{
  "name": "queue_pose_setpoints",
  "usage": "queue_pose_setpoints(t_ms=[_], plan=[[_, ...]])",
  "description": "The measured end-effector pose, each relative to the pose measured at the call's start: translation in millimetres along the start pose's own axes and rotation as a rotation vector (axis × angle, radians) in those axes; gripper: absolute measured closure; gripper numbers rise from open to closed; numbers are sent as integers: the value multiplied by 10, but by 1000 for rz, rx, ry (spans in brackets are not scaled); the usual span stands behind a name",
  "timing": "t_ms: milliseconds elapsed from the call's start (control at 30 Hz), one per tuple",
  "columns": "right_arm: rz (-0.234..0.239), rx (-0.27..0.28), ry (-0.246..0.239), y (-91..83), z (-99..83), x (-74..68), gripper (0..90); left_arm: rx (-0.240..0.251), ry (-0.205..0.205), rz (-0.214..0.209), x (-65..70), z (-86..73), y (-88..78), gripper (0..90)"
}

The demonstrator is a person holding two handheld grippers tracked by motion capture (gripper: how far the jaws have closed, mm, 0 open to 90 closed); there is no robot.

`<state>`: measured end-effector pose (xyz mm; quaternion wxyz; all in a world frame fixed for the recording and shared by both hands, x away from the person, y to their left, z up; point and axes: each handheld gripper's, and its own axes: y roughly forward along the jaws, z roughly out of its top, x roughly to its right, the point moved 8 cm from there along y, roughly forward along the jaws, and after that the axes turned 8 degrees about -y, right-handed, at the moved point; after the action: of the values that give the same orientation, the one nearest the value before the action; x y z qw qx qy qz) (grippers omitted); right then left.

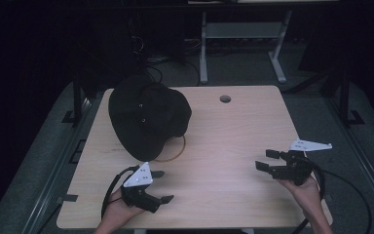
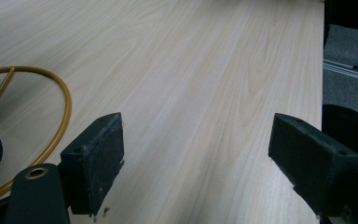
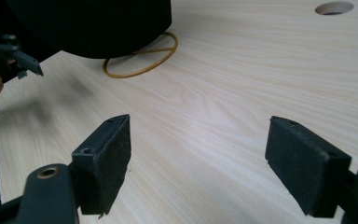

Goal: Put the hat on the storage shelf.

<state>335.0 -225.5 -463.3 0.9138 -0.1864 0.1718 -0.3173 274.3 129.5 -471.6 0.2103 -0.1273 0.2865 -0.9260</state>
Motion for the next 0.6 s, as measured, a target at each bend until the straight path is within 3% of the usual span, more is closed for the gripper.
queue_pose_setpoints(t_ms=[600], plan=[[-44, -9, 10, -177, -334, 3, 221, -2, -7, 0, -7, -8, 5, 173]])
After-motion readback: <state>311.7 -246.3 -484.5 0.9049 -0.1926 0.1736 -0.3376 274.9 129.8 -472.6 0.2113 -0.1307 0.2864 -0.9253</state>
